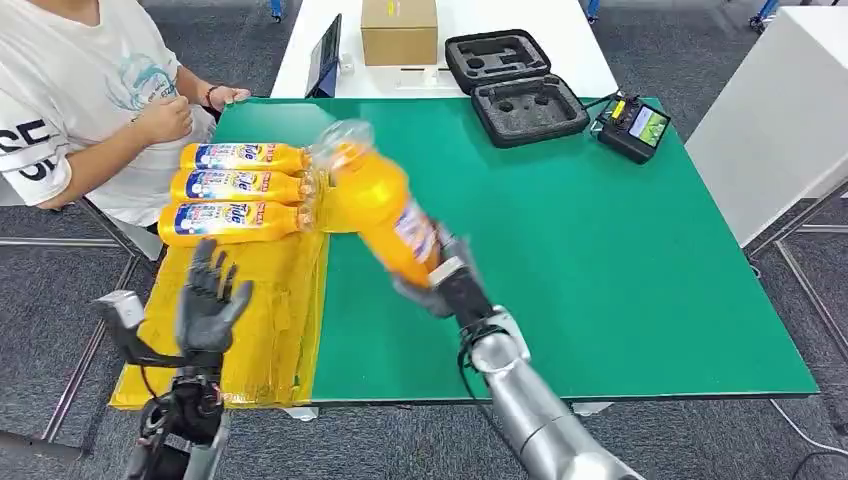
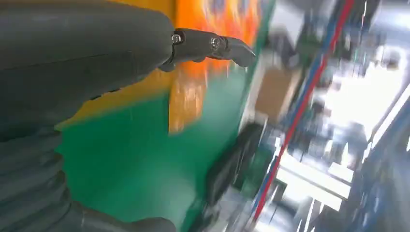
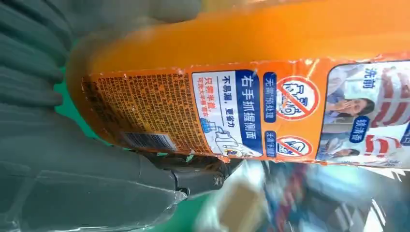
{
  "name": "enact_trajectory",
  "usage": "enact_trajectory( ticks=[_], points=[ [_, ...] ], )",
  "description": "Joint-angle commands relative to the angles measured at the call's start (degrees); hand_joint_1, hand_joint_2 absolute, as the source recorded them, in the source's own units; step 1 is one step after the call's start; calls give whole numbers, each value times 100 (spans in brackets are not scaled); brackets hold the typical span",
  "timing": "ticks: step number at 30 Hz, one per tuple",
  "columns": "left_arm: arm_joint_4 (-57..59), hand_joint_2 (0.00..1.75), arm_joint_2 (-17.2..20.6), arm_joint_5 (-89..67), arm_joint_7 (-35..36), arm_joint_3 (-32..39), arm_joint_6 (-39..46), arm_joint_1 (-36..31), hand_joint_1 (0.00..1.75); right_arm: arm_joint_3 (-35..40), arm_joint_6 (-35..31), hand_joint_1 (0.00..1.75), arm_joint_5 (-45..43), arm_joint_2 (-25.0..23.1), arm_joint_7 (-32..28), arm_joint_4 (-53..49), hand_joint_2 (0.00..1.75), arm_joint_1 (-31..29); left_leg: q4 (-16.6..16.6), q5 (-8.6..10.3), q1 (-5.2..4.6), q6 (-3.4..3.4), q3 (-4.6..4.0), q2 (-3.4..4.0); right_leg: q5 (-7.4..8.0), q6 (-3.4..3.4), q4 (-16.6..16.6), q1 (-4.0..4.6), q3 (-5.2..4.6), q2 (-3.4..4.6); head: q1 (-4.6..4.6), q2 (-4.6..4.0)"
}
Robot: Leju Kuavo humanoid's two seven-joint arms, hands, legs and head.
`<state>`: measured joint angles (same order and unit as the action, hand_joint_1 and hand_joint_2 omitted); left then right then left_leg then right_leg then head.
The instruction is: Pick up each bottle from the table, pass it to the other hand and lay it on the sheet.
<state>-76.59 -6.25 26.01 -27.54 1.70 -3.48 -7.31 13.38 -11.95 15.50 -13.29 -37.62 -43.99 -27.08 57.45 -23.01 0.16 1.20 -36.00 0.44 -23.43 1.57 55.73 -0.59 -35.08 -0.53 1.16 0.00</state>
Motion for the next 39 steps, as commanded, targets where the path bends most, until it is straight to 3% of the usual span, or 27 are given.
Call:
enact_trajectory(
  ticks=[1, 2, 12, 22, 23, 24, 39],
  points=[
    [-94, 175, 87, -52, 45, -904, -23, -206, 0, 410, 117, 175, 29, -283, 65, 1555, 175, -436, 0, -13, 5, -8, 27, -2, -13, -7, -1, 5, 28, 3, 0, 0],
    [-162, 175, 183, -195, 28, -1313, -152, -221, 0, 588, 267, 175, 158, -383, 304, 1692, 175, -444, -1, -12, 6, -7, 29, -9, -13, -7, -2, 5, 31, -4, 0, 0],
    [69, 175, 220, -133, 82, -1518, -258, -312, 0, 642, 222, 175, 236, -422, 307, 1684, 175, -541, 2, -12, 5, -8, 26, -4, -13, -7, 0, 4, 26, 2, 0, 0],
    [649, 175, 179, -187, 182, -1739, -299, -782, 0, 1212, 149, 175, 850, -633, 521, 1750, 175, -611, -2, -7, 4, -8, 24, -9, -11, -7, -2, 4, 24, -5, 0, 0],
    [684, 175, 178, -187, 181, -1741, -295, -799, 28, 1277, 118, 175, 924, -644, 558, 1773, 175, -622, -2, -4, 2, -6, 18, -7, -8, -5, -1, 2, 17, -4, 0, 0],
    [705, 175, 186, -186, 182, -1738, -296, -810, 175, 1330, 79, 175, 986, -658, 586, 1798, 175, -606, 0, -13, 6, -10, 34, -6, -15, -8, -1, 6, 34, 0, -2, 0],
    [716, 175, 251, -158, 149, -1692, -315, -775, 175, 1380, 59, 175, 1044, -650, 640, 1836, 175, -600, -3, -1, 1, -5, 11, -4, -5, -4, -2, 0, 9, -2, 0, 0]
  ],
)
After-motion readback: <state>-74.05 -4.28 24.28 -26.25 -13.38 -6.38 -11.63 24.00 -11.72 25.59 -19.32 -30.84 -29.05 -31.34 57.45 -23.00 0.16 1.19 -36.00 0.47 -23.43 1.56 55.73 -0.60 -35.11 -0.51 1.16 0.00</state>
